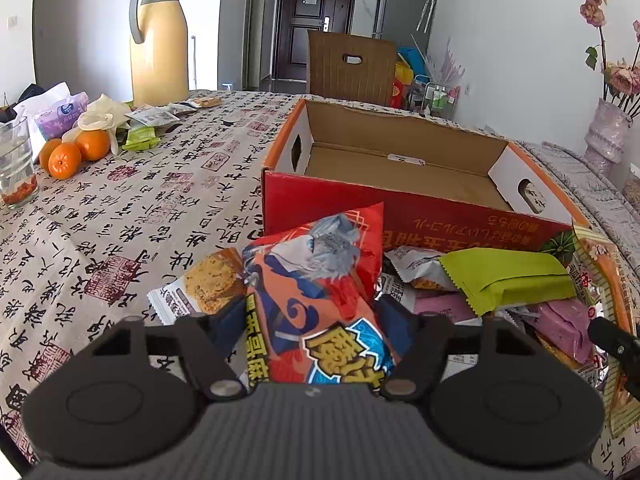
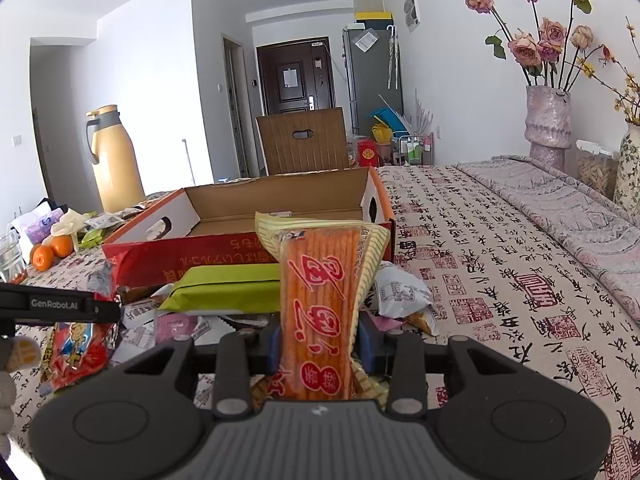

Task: Organize snacks
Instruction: 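Lift both packets and carry them over the open cardboard box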

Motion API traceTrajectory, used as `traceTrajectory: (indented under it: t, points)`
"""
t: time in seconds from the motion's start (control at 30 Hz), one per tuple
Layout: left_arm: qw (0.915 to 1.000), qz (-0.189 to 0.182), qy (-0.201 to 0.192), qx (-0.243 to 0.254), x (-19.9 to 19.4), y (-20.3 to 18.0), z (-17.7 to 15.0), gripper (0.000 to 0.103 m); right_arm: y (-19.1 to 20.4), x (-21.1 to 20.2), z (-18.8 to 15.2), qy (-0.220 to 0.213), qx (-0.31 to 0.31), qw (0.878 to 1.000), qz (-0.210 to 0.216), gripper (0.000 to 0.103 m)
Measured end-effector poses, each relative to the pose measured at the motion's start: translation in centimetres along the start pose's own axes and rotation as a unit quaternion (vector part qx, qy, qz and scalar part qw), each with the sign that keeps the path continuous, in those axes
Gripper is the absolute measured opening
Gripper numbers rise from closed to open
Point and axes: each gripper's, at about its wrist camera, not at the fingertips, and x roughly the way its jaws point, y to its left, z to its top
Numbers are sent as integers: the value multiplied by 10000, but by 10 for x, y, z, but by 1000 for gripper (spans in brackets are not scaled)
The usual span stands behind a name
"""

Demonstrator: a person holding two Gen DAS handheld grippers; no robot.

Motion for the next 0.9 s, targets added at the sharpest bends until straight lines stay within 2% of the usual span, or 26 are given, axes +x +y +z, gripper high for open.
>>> traceTrajectory:
  t: [0.03, 0.23, 0.3, 0.47, 0.53, 0.9]
  points:
    - [10000, -2, -6, -12, 0, 1, 0, 61, 0, 0, 0, 0, 1, 10000, 2, 36]
    - [10000, -2, -84, -23, -8, 4, -1, 57, 1, -7, 0, -65, -22, 10000, 18, 36]
    - [9999, -6, -129, -25, -11, 5, -1, 51, 1, -10, 0, -91, -32, 10000, 16, 36]
    - [9995, -45, -307, 16, -23, 7, 0, 49, 5, -17, 1, -164, -77, 9998, 31, 36]
    - [9993, -84, -357, 25, -27, 7, 2, 44, 6, -18, 1, -178, -96, 9998, 35, 36]
    - [9971, -167, -743, 86, -43, 1, 22, 44, 12, -19, 19, -384, -178, 9991, 90, 36]
